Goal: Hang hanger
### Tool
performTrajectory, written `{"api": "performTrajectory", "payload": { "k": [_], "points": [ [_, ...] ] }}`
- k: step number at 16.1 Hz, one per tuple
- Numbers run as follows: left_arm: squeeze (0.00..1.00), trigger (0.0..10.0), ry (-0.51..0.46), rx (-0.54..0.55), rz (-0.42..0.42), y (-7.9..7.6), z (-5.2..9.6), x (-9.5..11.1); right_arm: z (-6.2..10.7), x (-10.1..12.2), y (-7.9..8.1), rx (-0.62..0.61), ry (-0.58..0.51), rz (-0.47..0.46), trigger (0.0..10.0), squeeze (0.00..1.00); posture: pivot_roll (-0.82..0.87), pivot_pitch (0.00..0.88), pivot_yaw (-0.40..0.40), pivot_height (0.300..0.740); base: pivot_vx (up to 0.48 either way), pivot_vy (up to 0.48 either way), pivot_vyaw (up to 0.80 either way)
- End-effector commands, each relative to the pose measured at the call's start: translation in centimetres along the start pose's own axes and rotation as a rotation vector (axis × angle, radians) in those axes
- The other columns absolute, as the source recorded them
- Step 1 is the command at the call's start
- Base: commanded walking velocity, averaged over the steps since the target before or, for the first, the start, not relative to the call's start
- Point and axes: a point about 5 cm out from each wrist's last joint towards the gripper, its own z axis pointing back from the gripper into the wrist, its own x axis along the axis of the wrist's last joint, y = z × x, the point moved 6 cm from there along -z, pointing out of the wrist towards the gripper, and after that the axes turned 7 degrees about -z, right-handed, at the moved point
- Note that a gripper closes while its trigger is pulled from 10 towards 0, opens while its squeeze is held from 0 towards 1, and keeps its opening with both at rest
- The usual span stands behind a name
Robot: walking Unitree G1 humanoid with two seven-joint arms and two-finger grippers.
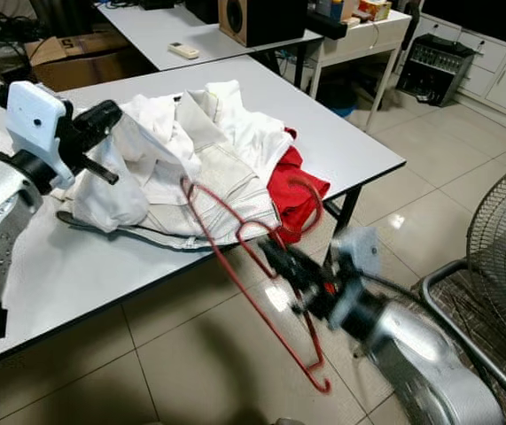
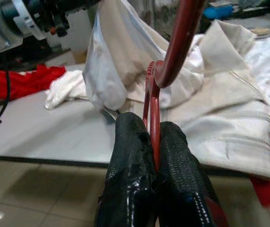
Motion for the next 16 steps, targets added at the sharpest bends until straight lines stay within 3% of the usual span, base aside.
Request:
{"api": "performTrajectory", "payload": {
  "k": [1, 4, 7, 10, 14, 16],
  "points": [
    [0.0, 0.0, 0.002, -0.049, -0.001, -0.8, 0.1, 0.1, -0.5, -0.1, -0.1, 0.021, -0.001, -0.013, 10.0, 0.0, -0.06, 0.0, 0.017, 0.74, 0.0, 0.0, 0.0],
    [0.0, 0.0, 0.032, -0.125, 0.008, -1.9, 0.4, -0.4, -2.6, 0.2, -2.2, 0.034, -0.039, -0.087, 10.0, 0.0, -0.04, 0.0, 0.029, 0.74, 0.0, 0.0, 0.0],
    [0.0, 0.0, 0.066, -0.148, 0.004, -2.3, 0.4, -1.1, -4.2, -0.1, -3.5, 0.054, -0.047, -0.149, 10.0, 0.0, -0.02, 0.0, 0.027, 0.74, 0.0, 0.0, 0.0],
    [0.0, 0.0, 0.111, -0.138, 0.002, -2.2, 0.6, -1.9, -5.8, 1.0, -4.2, 0.059, -0.135, -0.257, 10.0, 0.0, 0.01, 0.0, 0.022, 0.74, 0.0, 0.0, 0.0],
    [0.0, 0.0, 0.183, -0.205, -0.015, -3.1, 1.5, -3.3, -8.9, 1.2, -6.2, -0.081, -0.29, -0.542, 10.0, 0.0, 0.03, 0.0, 0.043, 0.74, 0.0, 0.0, 0.0],
    [0.0, 0.0, 0.204, -0.266, -0.014, -4.0, 1.8, -3.8, -10.5, 1.5, -5.9, -0.08, -0.344, -0.658, 10.0, 0.0, 0.03, 0.0, 0.05, 0.74, 0.0, 0.0, 0.0]
  ]
}}
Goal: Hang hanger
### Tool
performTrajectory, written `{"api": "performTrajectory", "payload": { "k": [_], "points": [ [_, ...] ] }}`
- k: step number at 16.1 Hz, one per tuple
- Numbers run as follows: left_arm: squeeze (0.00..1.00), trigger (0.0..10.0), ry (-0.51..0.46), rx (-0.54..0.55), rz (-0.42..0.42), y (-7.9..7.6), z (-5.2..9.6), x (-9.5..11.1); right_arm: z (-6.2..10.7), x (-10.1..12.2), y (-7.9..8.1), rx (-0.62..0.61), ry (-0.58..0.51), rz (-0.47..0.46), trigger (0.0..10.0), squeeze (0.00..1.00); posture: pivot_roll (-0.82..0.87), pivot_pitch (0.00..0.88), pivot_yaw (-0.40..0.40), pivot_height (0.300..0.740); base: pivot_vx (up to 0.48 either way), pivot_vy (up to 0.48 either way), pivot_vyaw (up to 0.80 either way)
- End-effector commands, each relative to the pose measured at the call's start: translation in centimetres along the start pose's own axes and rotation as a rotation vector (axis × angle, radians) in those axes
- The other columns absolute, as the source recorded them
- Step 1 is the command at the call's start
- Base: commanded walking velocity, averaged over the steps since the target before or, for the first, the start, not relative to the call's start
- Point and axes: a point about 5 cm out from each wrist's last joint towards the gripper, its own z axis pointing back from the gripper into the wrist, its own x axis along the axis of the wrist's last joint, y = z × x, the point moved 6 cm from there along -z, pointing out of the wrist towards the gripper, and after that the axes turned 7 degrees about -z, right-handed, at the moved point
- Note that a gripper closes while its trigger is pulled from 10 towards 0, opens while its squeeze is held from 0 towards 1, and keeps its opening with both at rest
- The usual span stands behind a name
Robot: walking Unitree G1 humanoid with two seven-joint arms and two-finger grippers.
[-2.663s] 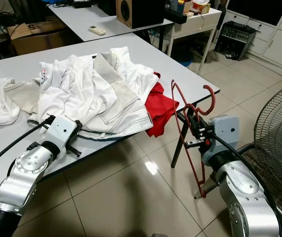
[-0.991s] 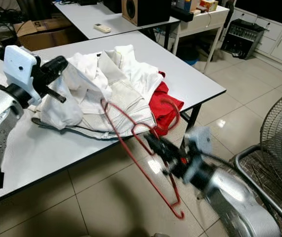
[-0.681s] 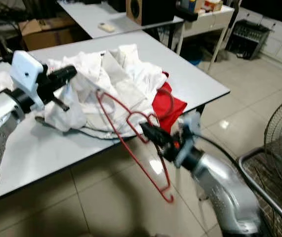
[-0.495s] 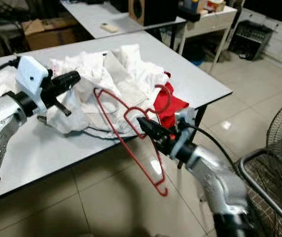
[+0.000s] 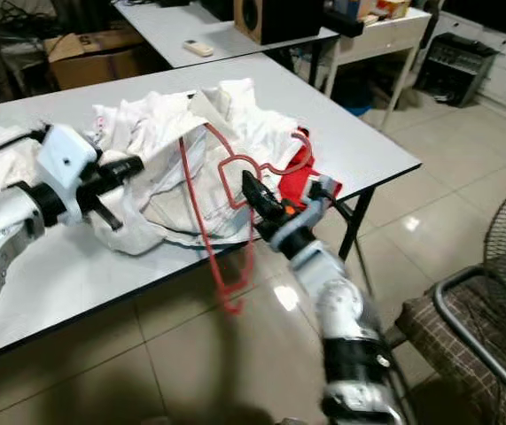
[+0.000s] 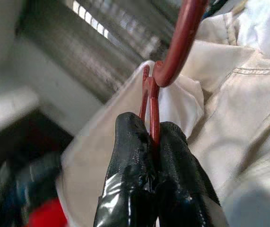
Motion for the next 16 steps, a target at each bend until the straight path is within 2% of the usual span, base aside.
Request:
{"api": "performTrajectory", "payload": {
  "k": [1, 4, 8, 9, 10, 13, 16],
  "points": [
    [0.0, 0.0, 0.003, -0.07, -0.016, -1.2, -0.1, 0.2, -1.2, 0.7, 0.9, 0.013, -0.054, -0.061, 10.0, 0.0, 0.03, 0.0, 0.058, 0.74, 0.0, 0.0, 0.0],
    [0.0, 0.0, -0.01, -0.204, 0.017, -3.8, 0.1, 0.4, -3.3, 0.1, 0.8, -0.039, -0.097, -0.171, 10.0, 0.0, 0.04, 0.0, 0.053, 0.74, 0.0, 0.0, 0.0],
    [0.0, 0.0, -0.033, -0.349, 0.06, -6.4, 1.0, 1.0, -4.8, -0.9, 0.8, -0.074, -0.113, -0.238, 10.0, 0.0, 0.04, 0.0, 0.045, 0.74, 0.0, 0.0, 0.0],
    [0.0, 0.0, -0.058, -0.389, 0.087, -7.2, 1.0, 1.6, -5.4, -1.0, 0.8, -0.08, -0.134, -0.301, 10.0, 0.0, 0.04, 0.0, 0.044, 0.74, 0.0, 0.0, 0.0],
    [0.0, 0.0, -0.059, -0.392, 0.089, -7.3, 1.0, 1.7, -5.4, -1.0, 0.9, -0.08, -0.135, -0.305, 10.0, 0.0, 0.04, 0.0, 0.044, 0.74, 0.0, 0.0, 0.0],
    [0.0, 0.0, -0.084, -0.403, 0.142, -8.2, 0.3, 2.0, -6.9, -1.2, 1.9, -0.049, -0.161, -0.422, 10.0, 0.0, 0.05, 0.0, 0.051, 0.74, 0.0, 0.0, 0.0],
    [0.0, 0.0, -0.104, -0.364, 0.184, -7.6, -0.1, 2.4, -8.0, -1.7, 3.0, -0.015, -0.145, -0.421, 10.0, 0.0, 0.06, 0.0, 0.049, 0.74, 0.0, 0.0, 0.0]
  ]
}}
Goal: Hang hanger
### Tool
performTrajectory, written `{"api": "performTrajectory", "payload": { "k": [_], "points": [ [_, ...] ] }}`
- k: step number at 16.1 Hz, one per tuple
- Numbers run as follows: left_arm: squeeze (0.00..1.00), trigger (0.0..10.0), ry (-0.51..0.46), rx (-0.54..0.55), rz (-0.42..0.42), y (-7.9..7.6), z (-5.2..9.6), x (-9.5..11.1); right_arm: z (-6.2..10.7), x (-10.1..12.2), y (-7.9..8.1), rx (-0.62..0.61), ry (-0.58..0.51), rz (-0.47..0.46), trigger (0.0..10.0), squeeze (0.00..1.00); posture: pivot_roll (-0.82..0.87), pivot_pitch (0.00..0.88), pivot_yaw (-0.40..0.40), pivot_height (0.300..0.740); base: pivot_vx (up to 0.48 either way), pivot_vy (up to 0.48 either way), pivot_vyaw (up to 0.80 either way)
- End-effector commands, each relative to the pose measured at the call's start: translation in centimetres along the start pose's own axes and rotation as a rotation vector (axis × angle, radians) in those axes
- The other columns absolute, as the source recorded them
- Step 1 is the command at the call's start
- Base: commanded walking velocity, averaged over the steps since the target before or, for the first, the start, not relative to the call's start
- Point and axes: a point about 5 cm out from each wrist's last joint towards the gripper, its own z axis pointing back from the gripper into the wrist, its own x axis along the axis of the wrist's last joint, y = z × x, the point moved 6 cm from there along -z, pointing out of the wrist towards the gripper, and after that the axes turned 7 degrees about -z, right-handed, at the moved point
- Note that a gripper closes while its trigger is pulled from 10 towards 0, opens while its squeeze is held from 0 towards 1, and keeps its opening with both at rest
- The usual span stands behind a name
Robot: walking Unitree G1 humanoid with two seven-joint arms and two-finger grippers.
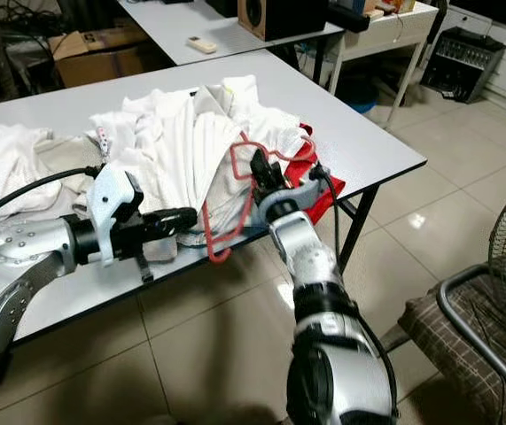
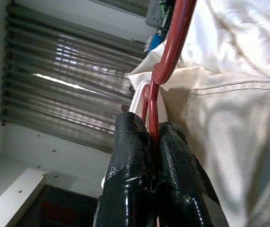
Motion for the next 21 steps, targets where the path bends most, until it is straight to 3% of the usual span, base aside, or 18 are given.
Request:
{"api": "performTrajectory", "payload": {
  "k": [1, 4, 10, 13, 18, 20, 21],
  "points": [
    [0.0, 0.0, -0.02, -0.008, 0.008, 0.1, 0.0, 0.7, -2.3, -5.9, 5.1, 0.131, 0.071, -0.117, 10.0, 0.0, 0.07, 0.0, 0.04, 0.74, 0.0, 0.0, 0.0],
    [0.0, 0.0, -0.085, -0.061, 0.057, -0.3, 0.4, 2.9, -3.4, -7.3, 6.8, 0.163, 0.081, -0.123, 10.0, 0.0, 0.14, 0.0, 0.03, 0.74, 0.0, 0.0, 0.0],
    [0.0, 0.0, -0.119, -0.095, 0.121, -0.7, 1.0, 4.6, -4.3, -9.1, 8.5, 0.185, 0.066, -0.143, 10.0, 0.0, 0.22, 0.039, 0.041, 0.74, 0.0, 0.0, 0.0],
    [0.0, 0.0, -0.258, -0.111, 0.255, -0.9, 0.5, 8.0, -4.4, -10.3, 8.8, 0.177, 0.056, -0.071, 10.0, 0.0, 0.24, 0.053, 0.036, 0.74, 0.0, 0.0, 0.0],
    [0.0, 0.0, -0.348, -0.189, 0.479, -2.8, -1.6, 9.7, -4.3, -10.5, 8.0, 0.123, 0.028, 0.05, 10.0, 0.0, 0.2, 0.039, 0.045, 0.74, 0.0, 0.0, 0.0],
    [0.0, 0.0, -0.371, -0.144, 0.536, -2.1, -2.3, 10.0, -4.3, -10.6, 7.7, 0.11, 0.035, 0.046, 10.0, 0.0, 0.19, 0.032, 0.046, 0.74, 0.0, 0.0, 0.0],
    [0.0, 0.0, -0.265, 0.063, 0.469, 0.8, -3.1, 8.1, -4.2, -11.1, 7.6, 0.124, 0.087, 0.05, 10.0, 0.0, 0.18, 0.02, 0.045, 0.74, 0.0, 0.0, 0.0]
  ]
}}
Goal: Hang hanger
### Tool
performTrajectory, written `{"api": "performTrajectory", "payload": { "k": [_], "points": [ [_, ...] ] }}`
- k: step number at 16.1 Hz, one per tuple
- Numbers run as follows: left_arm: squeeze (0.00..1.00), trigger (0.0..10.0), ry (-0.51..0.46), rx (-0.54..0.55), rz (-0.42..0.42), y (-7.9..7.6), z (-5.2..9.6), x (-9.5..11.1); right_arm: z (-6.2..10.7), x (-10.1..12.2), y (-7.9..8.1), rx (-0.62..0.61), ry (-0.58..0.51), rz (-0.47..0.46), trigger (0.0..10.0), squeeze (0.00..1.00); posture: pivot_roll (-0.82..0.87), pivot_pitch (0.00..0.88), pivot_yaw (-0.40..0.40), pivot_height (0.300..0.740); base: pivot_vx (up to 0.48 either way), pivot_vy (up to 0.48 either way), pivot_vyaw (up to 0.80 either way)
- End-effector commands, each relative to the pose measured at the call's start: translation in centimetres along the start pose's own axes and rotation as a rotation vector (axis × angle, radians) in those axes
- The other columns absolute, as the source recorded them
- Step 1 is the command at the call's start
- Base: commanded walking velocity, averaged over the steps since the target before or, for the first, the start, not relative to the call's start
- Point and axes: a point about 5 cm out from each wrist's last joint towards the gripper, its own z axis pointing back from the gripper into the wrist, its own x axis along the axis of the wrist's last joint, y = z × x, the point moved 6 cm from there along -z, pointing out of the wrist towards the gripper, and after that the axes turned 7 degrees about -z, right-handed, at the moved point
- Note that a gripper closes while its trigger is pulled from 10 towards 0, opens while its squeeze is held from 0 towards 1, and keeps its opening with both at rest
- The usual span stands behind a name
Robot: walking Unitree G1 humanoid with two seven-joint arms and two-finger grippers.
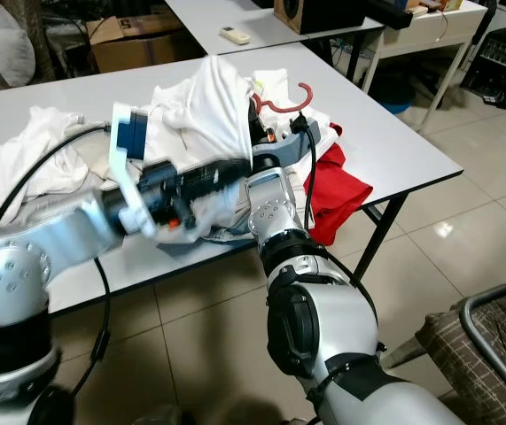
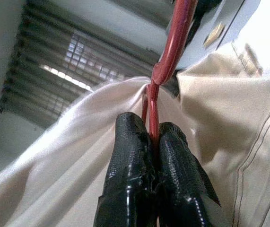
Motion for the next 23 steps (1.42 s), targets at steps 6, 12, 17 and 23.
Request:
{"api": "performTrajectory", "payload": {
  "k": [6, 12, 17, 23],
  "points": [
    [1.0, 10.0, 0.129, 0.13, -0.059, 2.0, 0.5, -2.3, 0.9, -5.1, 0.8, 0.018, 0.118, -0.229, 10.0, 0.0, 0.12, 0.0, 0.042, 0.74, 0.0, 0.0, 0.0],
    [1.0, 10.0, 0.132, -0.02, -0.034, -0.5, 0.5, -2.0, 1.1, -3.6, -0.9, -0.033, 0.11, -0.108, 10.0, 0.0, 0.1, 0.0, 0.023, 0.74, 0.0, 0.0, 0.0],
    [1.0, 10.0, 0.0, 0.31, -0.24, 5.6, 4.8, 1.9, 1.9, -0.1, -2.5, -0.011, 0.103, -0.012, 10.0, 0.0, 0.04, 0.0, 0.032, 0.74, 0.0, 0.0, 0.32],
    [0.0, 10.0, 0.1, 0.746, -0.224, 11.9, 11.8, -3.9, 7.8, 2.7, 0.1, 0.235, 0.254, -0.055, 10.0, 0.0, -0.02, 0.0, 0.044, 0.74, 0.0, 0.0, 0.8]
  ]
}}
